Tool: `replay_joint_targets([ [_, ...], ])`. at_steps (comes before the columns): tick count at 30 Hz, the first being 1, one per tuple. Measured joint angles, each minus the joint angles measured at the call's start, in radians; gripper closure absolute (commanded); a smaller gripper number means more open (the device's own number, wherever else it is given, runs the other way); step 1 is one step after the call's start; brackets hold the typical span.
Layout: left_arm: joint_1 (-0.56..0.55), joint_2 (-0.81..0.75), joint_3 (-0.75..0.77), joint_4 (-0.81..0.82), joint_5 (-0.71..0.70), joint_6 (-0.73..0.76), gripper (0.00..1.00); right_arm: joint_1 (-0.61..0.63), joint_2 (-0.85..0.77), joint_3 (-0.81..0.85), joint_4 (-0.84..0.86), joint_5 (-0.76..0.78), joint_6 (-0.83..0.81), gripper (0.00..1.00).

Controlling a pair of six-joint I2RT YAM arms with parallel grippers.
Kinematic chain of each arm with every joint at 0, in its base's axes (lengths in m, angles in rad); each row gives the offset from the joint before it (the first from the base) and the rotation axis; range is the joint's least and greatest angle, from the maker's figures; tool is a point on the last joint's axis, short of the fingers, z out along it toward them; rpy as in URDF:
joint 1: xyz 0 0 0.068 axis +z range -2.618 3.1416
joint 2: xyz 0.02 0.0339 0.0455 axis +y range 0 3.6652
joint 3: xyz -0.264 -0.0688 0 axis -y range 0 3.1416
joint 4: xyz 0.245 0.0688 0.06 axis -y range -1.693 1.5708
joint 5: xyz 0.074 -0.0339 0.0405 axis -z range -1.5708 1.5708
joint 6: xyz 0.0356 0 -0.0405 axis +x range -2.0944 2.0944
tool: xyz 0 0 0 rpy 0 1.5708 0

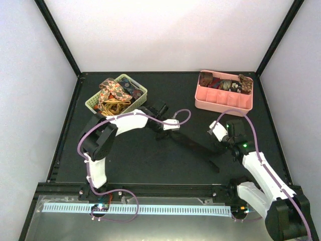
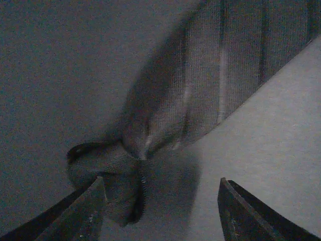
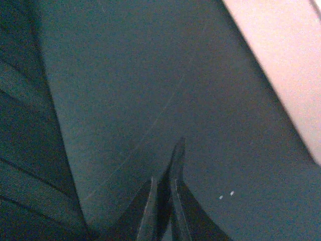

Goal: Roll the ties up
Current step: Flatten out the tie at the center of the board.

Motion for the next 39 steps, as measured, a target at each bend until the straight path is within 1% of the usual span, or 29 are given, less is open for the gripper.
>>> replay_joint_targets([
  [2, -0.002, 0.008, 0.015, 0.013, -0.053, 0.001, 0.55, -0.006, -0.017, -0.033, 0.004, 0.014, -0.043, 0.50],
  [3, -0.002, 0.012, 0.016, 0.019, -0.071, 0.000, 0.59, -0.008, -0.019, -0.042, 0.002, 0.020, -0.055, 0.40],
  [6, 0.000, 0.011, 0.007, 0.021, -0.112, 0.003, 0.71, -0.009, -0.020, -0.039, -0.027, 0.025, -0.096, 0.20],
  [9, 0.003, -0.014, -0.046, 0.017, -0.143, -0.003, 0.81, -0.008, -0.039, 0.024, -0.117, -0.066, -0.150, 0.07],
  [13, 0.033, -0.052, -0.115, -0.011, -0.140, -0.024, 0.92, 0.029, -0.142, 0.060, -0.145, -0.203, -0.208, 0.01],
  [15, 0.063, -0.068, -0.134, -0.027, -0.122, -0.038, 0.95, 0.066, -0.154, 0.055, -0.143, -0.231, -0.223, 0.00],
  [18, 0.128, -0.088, -0.158, -0.049, -0.087, -0.063, 0.95, 0.137, -0.064, 0.038, -0.129, -0.246, -0.229, 0.00],
  [19, 0.151, -0.096, -0.166, -0.058, -0.071, -0.072, 0.93, 0.163, -0.020, 0.031, -0.121, -0.242, -0.229, 0.00],
  [22, 0.206, -0.126, -0.184, -0.078, -0.034, -0.092, 0.79, 0.257, 0.117, 0.009, -0.086, -0.199, -0.216, 0.00],
  [24, 0.232, -0.156, -0.190, -0.091, -0.011, -0.106, 0.69, 0.301, 0.188, 0.006, -0.063, -0.162, -0.202, 0.00],
  [26, 0.245, -0.195, -0.192, -0.094, 0.011, -0.118, 0.60, 0.330, 0.241, 0.006, -0.036, -0.127, -0.184, 0.02],
  [31, 0.248, -0.265, -0.196, -0.083, 0.071, -0.141, 0.52, 0.353, 0.289, 0.006, 0.027, -0.064, -0.150, 0.13],
  [39, 0.248, -0.266, -0.196, -0.058, 0.121, -0.159, 0.41, 0.393, 0.396, 0.020, 0.124, 0.018, -0.115, 0.26],
])
